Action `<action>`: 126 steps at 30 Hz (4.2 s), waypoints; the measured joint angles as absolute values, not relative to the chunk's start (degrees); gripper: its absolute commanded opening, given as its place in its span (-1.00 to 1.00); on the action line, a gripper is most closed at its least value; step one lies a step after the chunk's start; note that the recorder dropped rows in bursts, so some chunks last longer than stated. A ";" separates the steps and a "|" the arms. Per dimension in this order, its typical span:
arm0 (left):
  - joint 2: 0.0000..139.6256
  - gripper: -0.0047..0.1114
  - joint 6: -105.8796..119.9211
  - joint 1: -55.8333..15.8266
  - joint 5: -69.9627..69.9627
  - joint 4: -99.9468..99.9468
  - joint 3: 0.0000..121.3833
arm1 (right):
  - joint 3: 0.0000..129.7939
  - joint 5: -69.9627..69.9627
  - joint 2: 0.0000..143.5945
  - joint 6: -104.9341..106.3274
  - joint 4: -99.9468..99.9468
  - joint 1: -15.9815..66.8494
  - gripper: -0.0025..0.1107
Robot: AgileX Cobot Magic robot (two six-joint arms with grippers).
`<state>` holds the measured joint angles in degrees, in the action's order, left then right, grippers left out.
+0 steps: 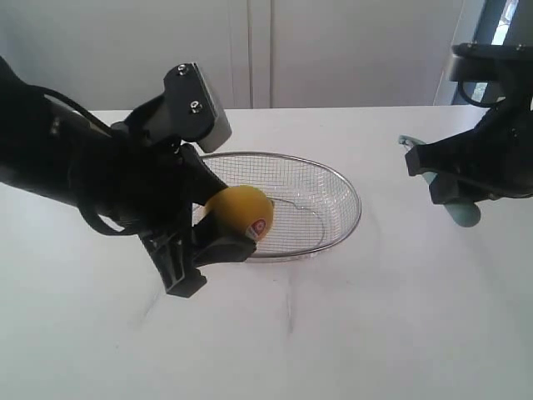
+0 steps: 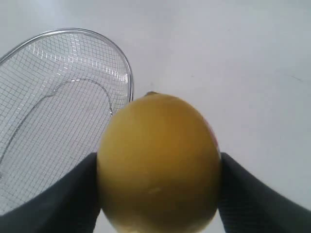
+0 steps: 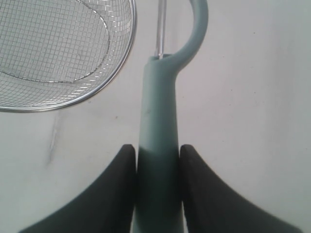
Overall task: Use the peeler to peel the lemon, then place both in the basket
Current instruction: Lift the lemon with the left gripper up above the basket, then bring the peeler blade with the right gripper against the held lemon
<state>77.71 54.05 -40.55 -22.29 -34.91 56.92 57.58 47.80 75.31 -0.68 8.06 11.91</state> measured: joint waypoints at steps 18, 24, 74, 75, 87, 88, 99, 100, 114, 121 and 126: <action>77.41 -0.92 52.11 -33.58 -25.62 -39.87 63.35 | 57.58 48.01 75.31 -0.68 8.06 11.91 -0.96; 77.41 -0.92 60.05 -28.25 -32.32 -47.55 64.14 | 57.58 48.01 75.31 -0.68 8.06 11.91 -0.96; 80.30 -0.92 94.88 -18.65 -48.64 -71.83 64.27 | 52.76 47.52 75.31 27.67 39.67 11.91 -0.96; 80.30 -0.92 94.88 -18.65 -48.64 -71.83 64.27 | 52.76 47.66 75.31 29.58 41.15 11.91 -0.96; 80.30 -0.92 94.88 -18.65 -48.64 -70.59 64.27 | 52.76 50.47 75.31 35.56 49.73 11.91 -0.96; 80.30 -0.92 94.88 -18.65 -48.64 -70.59 64.27 | 52.76 50.68 75.31 35.56 50.29 11.91 -0.96; 80.30 -0.92 92.35 -18.65 -49.23 -70.59 64.27 | 52.76 53.03 75.31 38.80 61.13 11.91 -0.96; 80.30 -0.92 91.94 -18.65 -48.96 -71.02 64.27 | 52.76 53.50 75.31 39.29 62.77 11.91 -0.96; 80.30 -0.92 90.25 -18.65 -43.52 -79.45 64.27 | 52.76 59.21 75.31 41.50 73.19 11.91 -0.96; 80.30 -0.92 90.25 -18.65 -44.43 -79.54 64.27 | 52.76 62.01 75.31 41.04 75.67 11.91 -0.96; 80.30 -0.92 90.25 -18.65 -44.75 -79.64 64.27 | 52.76 64.21 75.31 40.80 78.60 11.91 -0.96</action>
<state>80.30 90.25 -18.65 -44.75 -79.64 64.27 52.76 64.21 75.31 40.80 78.60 11.91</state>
